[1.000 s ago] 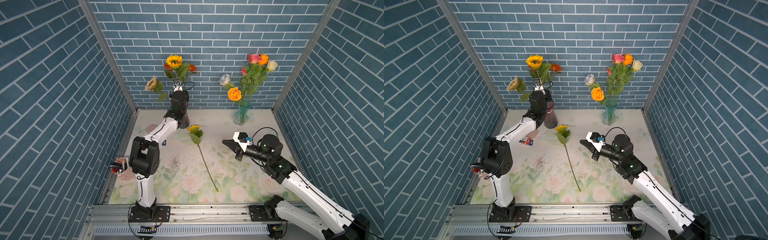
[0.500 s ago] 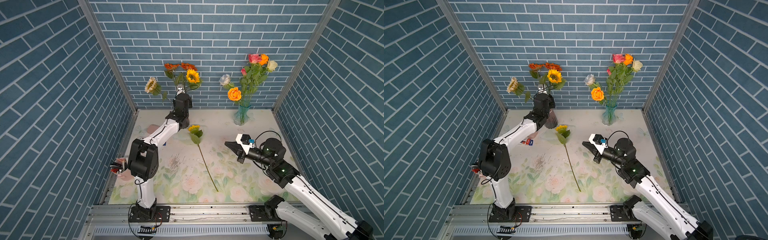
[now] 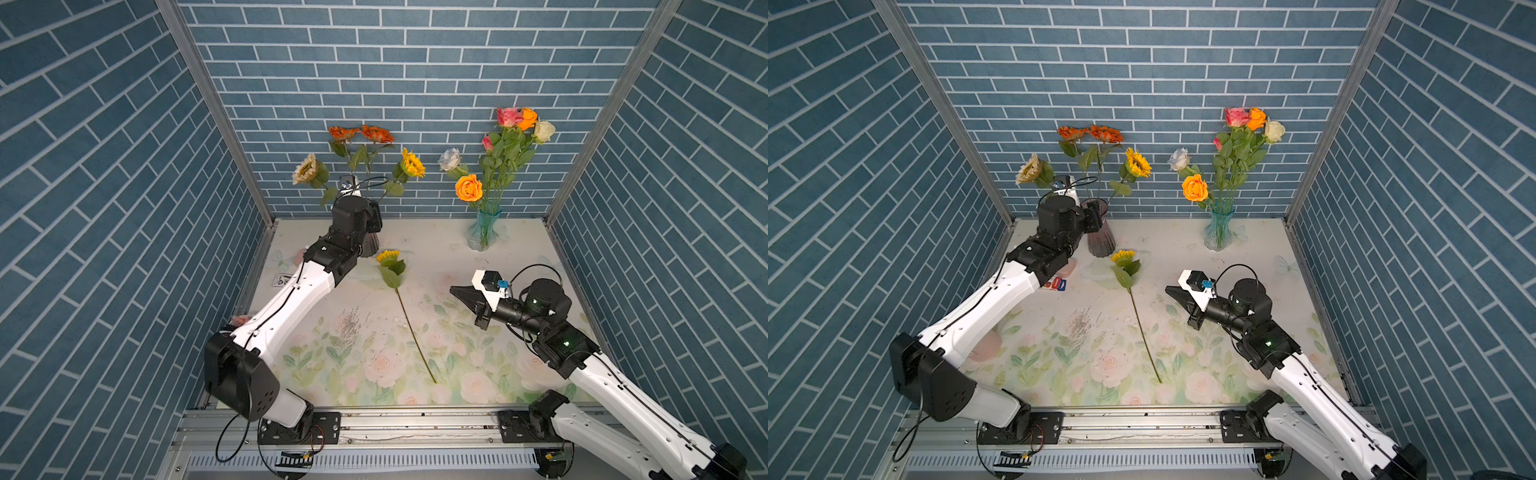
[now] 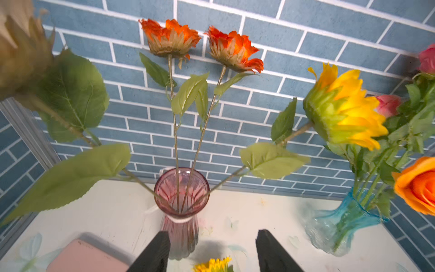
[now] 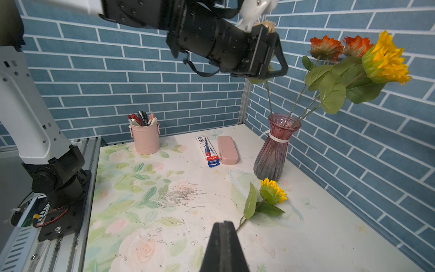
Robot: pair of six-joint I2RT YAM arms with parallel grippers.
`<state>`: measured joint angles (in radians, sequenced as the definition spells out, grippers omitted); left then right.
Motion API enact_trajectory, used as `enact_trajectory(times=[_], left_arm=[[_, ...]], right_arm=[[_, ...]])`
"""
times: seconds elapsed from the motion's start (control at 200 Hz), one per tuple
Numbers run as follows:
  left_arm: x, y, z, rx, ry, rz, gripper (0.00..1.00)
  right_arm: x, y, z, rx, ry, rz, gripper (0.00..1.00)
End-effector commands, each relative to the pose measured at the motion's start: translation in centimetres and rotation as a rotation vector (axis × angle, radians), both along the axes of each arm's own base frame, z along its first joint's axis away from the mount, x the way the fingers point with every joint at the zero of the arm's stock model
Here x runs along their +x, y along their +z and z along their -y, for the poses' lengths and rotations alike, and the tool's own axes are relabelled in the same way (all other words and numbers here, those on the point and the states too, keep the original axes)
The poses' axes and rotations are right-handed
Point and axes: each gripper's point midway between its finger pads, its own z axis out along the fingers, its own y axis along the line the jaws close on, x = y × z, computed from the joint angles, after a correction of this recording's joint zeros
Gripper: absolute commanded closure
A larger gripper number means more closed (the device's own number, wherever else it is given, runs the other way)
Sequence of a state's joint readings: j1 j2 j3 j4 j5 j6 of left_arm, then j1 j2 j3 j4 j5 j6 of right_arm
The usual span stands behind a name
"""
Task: Arrange the flowers in different vases according to their variety
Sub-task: Pick up the flower at the center of the board.
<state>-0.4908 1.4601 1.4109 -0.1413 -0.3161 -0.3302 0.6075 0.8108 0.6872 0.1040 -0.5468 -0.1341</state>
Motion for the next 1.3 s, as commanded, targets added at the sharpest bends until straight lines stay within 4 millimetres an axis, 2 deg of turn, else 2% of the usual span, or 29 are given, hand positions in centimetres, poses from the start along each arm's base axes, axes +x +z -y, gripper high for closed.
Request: enact_trajectory(times=[0.0, 0.2, 0.32, 0.395, 0.5, 0.605, 0.73, 0.895, 1.02, 1.175, 1.295], left_arm=[[-2.9, -6.0, 1.8, -0.026, -0.103, -0.209, 0.34], [-7.7, -16.0, 9.6, -0.119, -0.327, -0.431, 0.33], [-8.4, -21.2, 13.5, -0.118, -0.359, -0.548, 0.33], [-8.0, -23.5, 14.9, -0.117, -0.332, -0.596, 0.34], [-7.0, -25.8, 14.3, -0.116, -0.216, -0.619, 0.34], [-6.4, -27.4, 13.1, -0.132, -0.110, -0.634, 0.33], [-6.5, -29.6, 12.3, -0.136, -0.022, -0.689, 0.32], [-7.1, -32.2, 11.4, -0.146, 0.076, -0.756, 0.33], [-7.5, -33.0, 10.2, -0.104, 0.154, -0.797, 0.34], [-7.7, -32.1, 10.1, -0.096, 0.161, -0.775, 0.33], [-7.7, -33.4, 10.0, -0.068, 0.172, -0.802, 0.34]], right_arm=[[0.0, -0.1, 0.0, 0.019, 0.000, -0.030, 1.00], [0.5, -0.4, 0.2, 0.022, -0.031, -0.056, 1.00], [0.5, -0.2, 0.4, 0.025, -0.047, -0.070, 1.00], [0.4, -0.2, 0.6, 0.024, -0.056, -0.079, 1.00], [-0.2, -0.1, 0.9, 0.025, -0.051, -0.090, 1.00], [-1.7, -0.3, 0.8, 0.011, 0.013, -0.104, 1.00], [-3.9, -0.8, 0.2, -0.027, 0.141, -0.142, 1.00], [-4.9, -1.8, -0.4, -0.072, 0.228, -0.202, 1.00], [-5.2, -2.2, -0.7, -0.080, 0.263, -0.210, 1.00], [-5.2, -2.4, -0.7, -0.085, 0.268, -0.202, 1.00], [-5.0, -2.7, -0.8, -0.086, 0.264, -0.200, 1.00]])
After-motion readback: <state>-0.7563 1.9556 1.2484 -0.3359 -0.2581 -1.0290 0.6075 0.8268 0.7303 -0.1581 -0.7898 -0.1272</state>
